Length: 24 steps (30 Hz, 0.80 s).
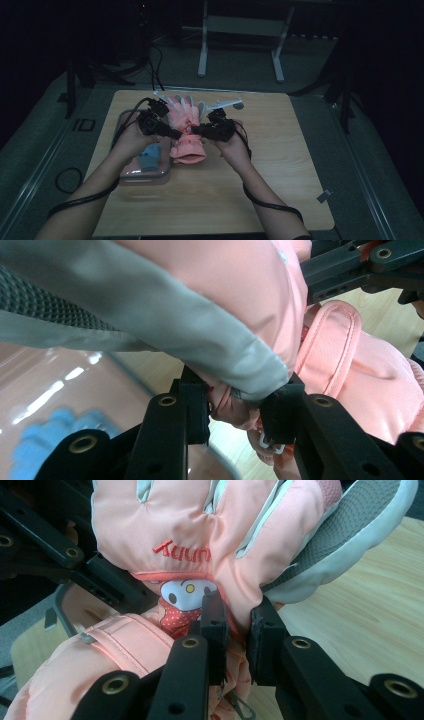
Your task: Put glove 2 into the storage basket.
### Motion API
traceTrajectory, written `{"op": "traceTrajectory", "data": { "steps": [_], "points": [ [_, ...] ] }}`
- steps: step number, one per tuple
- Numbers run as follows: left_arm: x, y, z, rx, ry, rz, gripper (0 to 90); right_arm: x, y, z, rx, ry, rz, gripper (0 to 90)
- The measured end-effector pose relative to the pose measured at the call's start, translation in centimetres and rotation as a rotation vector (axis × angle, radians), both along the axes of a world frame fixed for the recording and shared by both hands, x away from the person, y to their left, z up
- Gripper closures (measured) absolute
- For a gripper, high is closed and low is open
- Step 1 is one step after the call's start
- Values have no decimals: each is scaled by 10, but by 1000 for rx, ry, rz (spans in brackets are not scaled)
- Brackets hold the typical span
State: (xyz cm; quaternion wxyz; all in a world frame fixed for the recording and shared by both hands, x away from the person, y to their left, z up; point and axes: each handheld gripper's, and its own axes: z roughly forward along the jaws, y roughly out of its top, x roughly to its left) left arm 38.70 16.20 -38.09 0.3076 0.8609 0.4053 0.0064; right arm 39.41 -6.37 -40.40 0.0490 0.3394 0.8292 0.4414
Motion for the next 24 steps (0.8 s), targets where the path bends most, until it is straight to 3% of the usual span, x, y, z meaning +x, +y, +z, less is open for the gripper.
{"op": "traceTrajectory", "data": {
  "steps": [10,14,18,24],
  "points": [
    [-8,54,11,44,3,57,683,3,59,3,40,3,40,797],
    [-7,76,9,62,23,74,683,5,81,-2,63,19,41,797],
    [-5,90,2,70,31,73,682,5,96,-10,73,28,37,797],
    [2,107,-34,79,82,75,681,11,116,-45,73,93,27,797]
  ]
}}
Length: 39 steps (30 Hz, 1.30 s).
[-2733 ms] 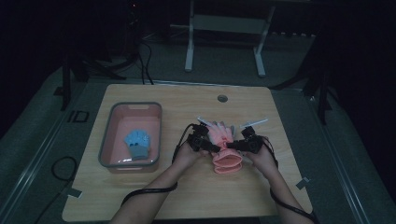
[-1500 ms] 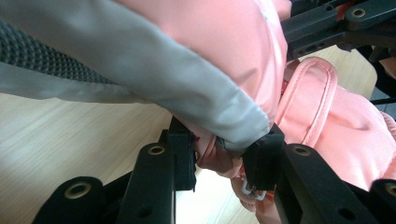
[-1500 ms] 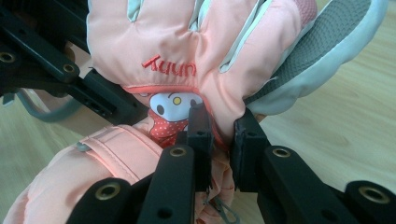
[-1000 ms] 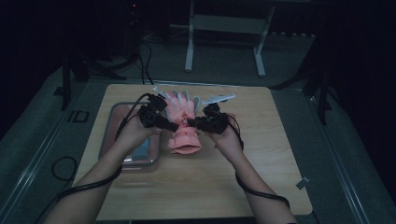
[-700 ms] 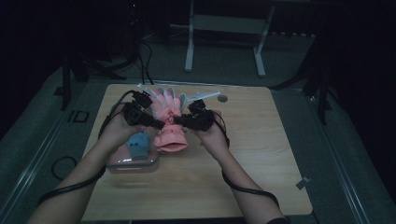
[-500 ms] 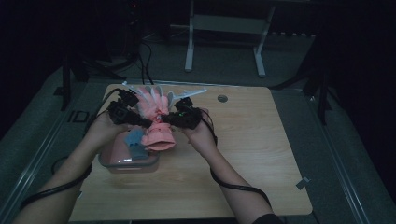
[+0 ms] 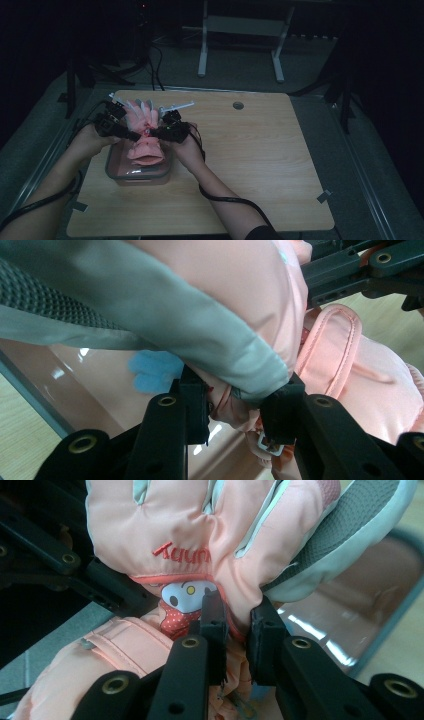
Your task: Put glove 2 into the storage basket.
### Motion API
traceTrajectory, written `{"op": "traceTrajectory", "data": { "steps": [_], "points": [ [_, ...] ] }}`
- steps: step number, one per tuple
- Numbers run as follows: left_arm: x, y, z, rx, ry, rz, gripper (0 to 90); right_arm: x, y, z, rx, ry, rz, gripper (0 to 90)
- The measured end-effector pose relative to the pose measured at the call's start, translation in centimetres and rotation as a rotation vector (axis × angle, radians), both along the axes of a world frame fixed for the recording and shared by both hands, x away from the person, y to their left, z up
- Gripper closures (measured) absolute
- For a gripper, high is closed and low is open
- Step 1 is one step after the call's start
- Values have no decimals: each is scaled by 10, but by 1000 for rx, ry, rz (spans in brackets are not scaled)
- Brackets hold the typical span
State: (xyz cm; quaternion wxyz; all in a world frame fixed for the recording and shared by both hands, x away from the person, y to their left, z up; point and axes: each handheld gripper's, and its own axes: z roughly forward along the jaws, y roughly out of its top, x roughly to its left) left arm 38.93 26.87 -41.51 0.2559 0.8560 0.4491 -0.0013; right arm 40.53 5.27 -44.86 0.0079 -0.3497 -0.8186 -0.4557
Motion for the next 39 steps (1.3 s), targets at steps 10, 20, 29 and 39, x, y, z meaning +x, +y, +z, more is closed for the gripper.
{"op": "traceTrajectory", "data": {
  "steps": [10,20,29,39],
  "points": [
    [2,-1,-45,-13,106,-5,671,-3,6,-40,-79,100,9,791],
    [4,-3,-62,-2,76,47,564,3,11,-49,-172,109,-11,776],
    [6,3,-61,-23,51,91,524,8,12,-40,-177,59,-19,538],
    [-1,0,-55,1,-116,210,165,11,-2,-22,-89,36,46,278]
  ]
}}
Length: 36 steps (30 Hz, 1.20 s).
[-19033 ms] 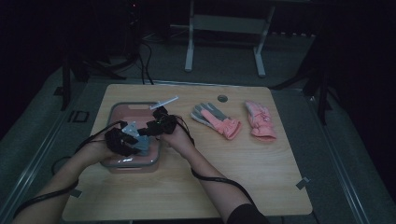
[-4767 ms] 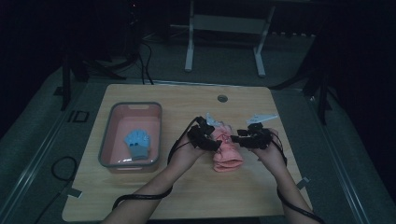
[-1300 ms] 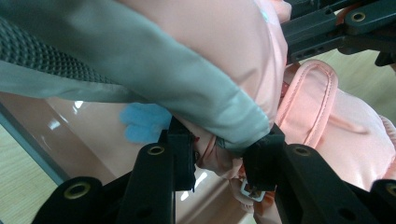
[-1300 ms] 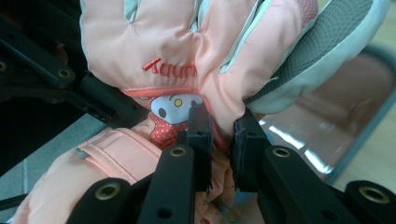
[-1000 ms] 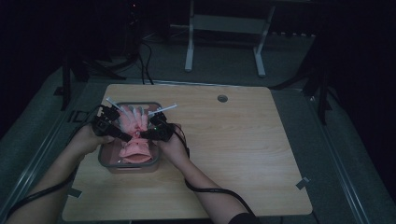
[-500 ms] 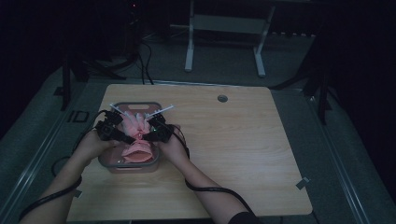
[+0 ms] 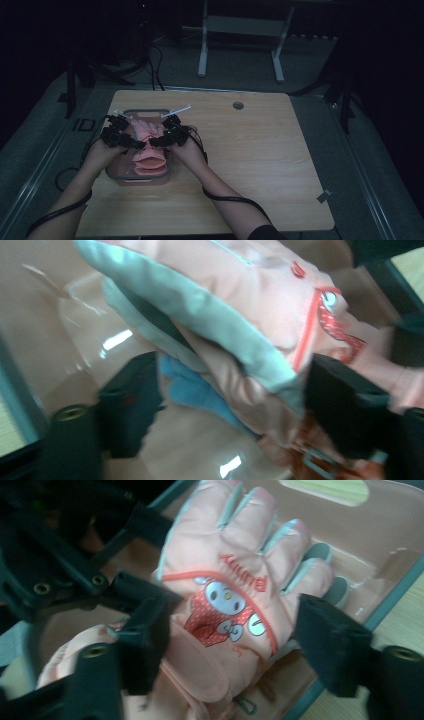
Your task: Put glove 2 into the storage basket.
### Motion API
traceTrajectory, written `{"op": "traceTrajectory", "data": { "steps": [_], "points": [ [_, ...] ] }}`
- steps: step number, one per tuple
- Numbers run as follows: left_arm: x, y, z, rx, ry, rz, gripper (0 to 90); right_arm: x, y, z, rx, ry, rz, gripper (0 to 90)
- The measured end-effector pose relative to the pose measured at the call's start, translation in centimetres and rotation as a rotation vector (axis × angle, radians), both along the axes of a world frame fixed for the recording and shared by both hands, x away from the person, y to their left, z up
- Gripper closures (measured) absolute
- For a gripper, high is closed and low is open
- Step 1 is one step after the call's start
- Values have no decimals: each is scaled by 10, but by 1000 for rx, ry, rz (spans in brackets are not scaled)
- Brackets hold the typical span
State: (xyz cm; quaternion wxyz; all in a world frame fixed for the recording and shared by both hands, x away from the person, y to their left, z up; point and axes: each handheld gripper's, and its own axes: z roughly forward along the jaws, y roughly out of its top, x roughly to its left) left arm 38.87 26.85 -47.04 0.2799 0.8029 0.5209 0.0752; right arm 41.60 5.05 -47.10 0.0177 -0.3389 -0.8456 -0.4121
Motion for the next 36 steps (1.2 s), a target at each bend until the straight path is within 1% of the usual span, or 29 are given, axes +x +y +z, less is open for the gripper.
{"op": "traceTrajectory", "data": {
  "steps": [2,3,4,5,6,7,8,9,12,13,14,15,19,23,27,31,33,36],
  "points": [
    [-3,3,3,-22,-13,21,142,1,-5,2,19,16,14,252],
    [-6,5,6,-24,-30,33,103,1,-7,3,25,18,26,233],
    [-7,6,8,-33,-33,32,22,1,-10,4,21,15,37,223],
    [-10,7,11,-49,-45,35,5,1,-11,5,19,14,41,216],
    [-12,7,14,-56,-63,43,5,0,-13,7,27,14,45,209],
    [-15,5,17,-59,-75,37,5,0,-16,8,34,15,50,206],
    [-19,2,21,-53,-88,32,6,-1,-18,10,33,10,53,202],
    [-23,-2,25,-43,-106,20,6,-2,-21,12,34,2,55,200],
    [-31,-13,34,-39,-136,-19,5,-3,-28,17,44,-6,58,194],
    [-34,-19,37,-38,-144,-42,6,-3,-31,19,46,-5,56,194],
    [-35,-22,39,-35,-152,-47,6,-4,-34,20,51,-3,59,190],
    [-38,-27,42,-34,-168,-48,6,-4,-36,21,50,-6,58,187],
    [-44,-43,51,-76,-194,-91,6,-5,-47,22,41,-10,50,184],
    [-48,-61,58,-84,-210,-138,6,-5,-61,21,41,-11,42,180],
    [-53,-83,61,-89,-221,-190,6,-6,-75,20,44,-12,31,174],
    [-57,-105,62,-94,-232,-245,6,-7,-89,18,36,-19,20,172],
    [-59,-114,61,-88,-237,-262,6,-8,-97,17,34,-19,16,170],
    [-61,-128,60,-92,-235,-301,6,-9,-107,14,30,-25,7,165]
  ]
}}
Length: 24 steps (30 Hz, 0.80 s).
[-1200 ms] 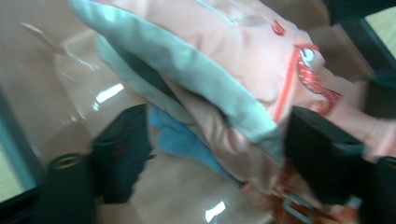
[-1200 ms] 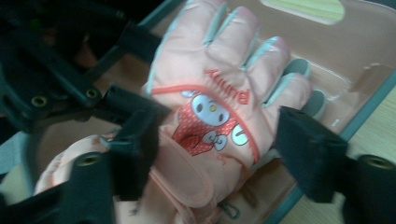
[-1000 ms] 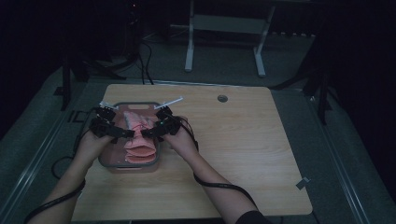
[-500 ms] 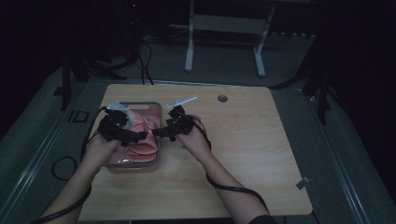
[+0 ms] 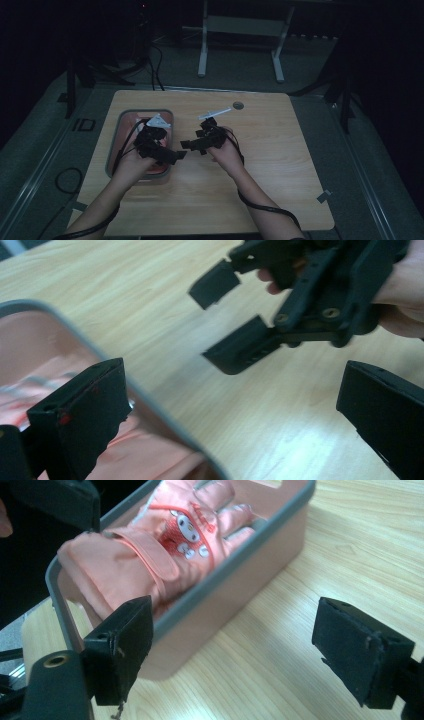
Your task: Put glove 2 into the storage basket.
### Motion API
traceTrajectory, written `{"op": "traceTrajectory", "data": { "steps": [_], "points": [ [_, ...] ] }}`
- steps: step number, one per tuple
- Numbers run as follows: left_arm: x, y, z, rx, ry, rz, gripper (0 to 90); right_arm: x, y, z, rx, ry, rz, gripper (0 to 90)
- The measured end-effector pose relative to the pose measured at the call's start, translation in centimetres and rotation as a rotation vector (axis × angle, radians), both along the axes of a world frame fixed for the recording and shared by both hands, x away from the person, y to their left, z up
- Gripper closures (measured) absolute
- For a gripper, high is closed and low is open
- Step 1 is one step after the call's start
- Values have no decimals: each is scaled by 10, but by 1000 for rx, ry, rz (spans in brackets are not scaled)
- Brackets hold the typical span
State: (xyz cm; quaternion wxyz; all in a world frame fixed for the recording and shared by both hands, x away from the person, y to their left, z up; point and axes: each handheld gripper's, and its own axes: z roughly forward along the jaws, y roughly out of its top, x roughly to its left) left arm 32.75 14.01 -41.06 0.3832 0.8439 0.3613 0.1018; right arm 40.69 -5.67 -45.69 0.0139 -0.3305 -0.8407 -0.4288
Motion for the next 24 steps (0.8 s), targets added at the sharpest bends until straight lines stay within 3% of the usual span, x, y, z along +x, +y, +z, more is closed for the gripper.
{"op": "traceTrajectory", "data": {
  "steps": [10,24],
  "points": [
    [-6,-34,-8,-1,-6,-84,6,-8,-28,-11,-14,-20,1,149],
    [-17,-71,-36,16,12,-201,6,-22,-66,-41,-70,-60,37,136]
  ]
}}
